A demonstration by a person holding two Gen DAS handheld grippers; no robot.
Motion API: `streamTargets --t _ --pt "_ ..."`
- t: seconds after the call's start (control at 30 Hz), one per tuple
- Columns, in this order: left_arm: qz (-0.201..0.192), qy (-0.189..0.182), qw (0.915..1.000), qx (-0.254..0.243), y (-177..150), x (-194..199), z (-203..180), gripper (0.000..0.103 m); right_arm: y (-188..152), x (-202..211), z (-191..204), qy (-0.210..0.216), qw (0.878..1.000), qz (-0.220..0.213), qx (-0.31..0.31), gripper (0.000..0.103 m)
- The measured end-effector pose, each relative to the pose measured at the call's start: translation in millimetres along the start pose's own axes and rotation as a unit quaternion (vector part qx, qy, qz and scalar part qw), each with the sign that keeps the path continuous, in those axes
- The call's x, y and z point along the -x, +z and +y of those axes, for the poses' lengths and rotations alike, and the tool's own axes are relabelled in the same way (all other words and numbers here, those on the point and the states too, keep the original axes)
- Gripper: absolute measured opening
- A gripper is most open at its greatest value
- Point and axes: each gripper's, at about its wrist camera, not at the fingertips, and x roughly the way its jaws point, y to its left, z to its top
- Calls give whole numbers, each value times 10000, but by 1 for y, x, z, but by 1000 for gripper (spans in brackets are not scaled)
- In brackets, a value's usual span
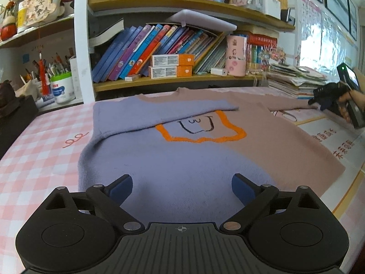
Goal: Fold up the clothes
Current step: 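Grasp the mauve sleeve cuff with the right gripper, then lift the mauve sleeve with the right gripper and lay it across the chest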
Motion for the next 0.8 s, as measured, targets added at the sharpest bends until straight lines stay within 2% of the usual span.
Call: streamTargets --t 0.17,0.3,0.47,0.53,0.8 --pt "60 109 9999 47 -2 -1 1 96 4 -8 6 -123 9995 2 280 29" --pt "54 93 9999 38 -2 -1 0 96 5 -10 12 -125 9984 28 543 15" --pt "14 27 10000 50 -3 1 0 96 14 -2 15 -2 9995 11 330 10" --pt "-5 8 10000 32 -3 1 -1 96 22 10 21 148 9994 -126 292 10" --pt "-64 -58 9999 88 -4 3 0 97 53 80 79 1096 9898 -772 477 10"
